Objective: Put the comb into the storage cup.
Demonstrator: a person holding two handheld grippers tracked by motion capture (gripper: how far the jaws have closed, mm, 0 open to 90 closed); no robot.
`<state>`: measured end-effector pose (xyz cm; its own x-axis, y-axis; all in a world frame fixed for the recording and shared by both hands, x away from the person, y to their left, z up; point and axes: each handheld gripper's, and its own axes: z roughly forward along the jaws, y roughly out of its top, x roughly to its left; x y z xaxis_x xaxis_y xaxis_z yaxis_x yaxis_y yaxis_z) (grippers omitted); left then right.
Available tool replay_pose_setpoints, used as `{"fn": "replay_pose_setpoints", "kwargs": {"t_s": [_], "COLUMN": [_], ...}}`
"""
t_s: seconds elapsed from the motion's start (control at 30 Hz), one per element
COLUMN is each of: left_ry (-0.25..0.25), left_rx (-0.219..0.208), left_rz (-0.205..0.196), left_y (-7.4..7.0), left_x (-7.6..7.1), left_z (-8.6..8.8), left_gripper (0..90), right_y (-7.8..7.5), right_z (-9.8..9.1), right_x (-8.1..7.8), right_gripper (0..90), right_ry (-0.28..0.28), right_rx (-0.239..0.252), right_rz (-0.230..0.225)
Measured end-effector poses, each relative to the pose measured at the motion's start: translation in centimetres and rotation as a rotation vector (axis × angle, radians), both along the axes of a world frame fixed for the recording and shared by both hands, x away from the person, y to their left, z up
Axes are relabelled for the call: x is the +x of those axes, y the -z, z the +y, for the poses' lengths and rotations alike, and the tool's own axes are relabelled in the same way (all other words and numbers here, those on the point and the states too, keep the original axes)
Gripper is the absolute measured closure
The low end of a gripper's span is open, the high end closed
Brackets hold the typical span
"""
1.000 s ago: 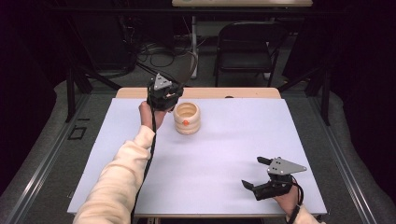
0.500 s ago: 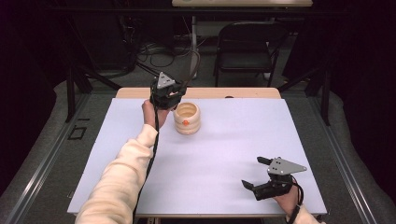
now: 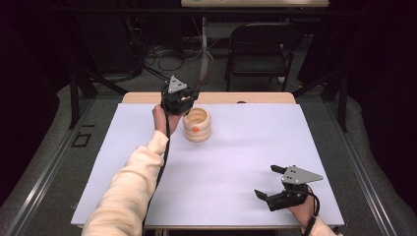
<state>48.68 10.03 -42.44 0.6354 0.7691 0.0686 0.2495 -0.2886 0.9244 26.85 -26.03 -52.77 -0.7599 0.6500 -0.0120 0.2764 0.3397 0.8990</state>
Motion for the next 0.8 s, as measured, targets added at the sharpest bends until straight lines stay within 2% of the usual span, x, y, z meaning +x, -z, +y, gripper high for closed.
{"fn": "replay_pose_setpoints", "kwargs": {"t_s": [0.4,0.8], "left_ry": [0.005,0.008], "left_rx": [-0.022,-0.059], "left_rz": [0.003,-0.014], "left_y": [0.43,0.87], "left_x": [0.19,0.22], "left_z": [-0.43,-0.88], "left_gripper": [72.3,72.3], "right_y": [-0.01,-0.03], "right_z": [-0.02,-0.04], "right_x": [-0.01,-0.03], "right_gripper": [0.0,0.0], "right_ry": [0.001,0.000], "right_rx": [0.000,0.001], "right_rz": [0.000,-0.003]}}
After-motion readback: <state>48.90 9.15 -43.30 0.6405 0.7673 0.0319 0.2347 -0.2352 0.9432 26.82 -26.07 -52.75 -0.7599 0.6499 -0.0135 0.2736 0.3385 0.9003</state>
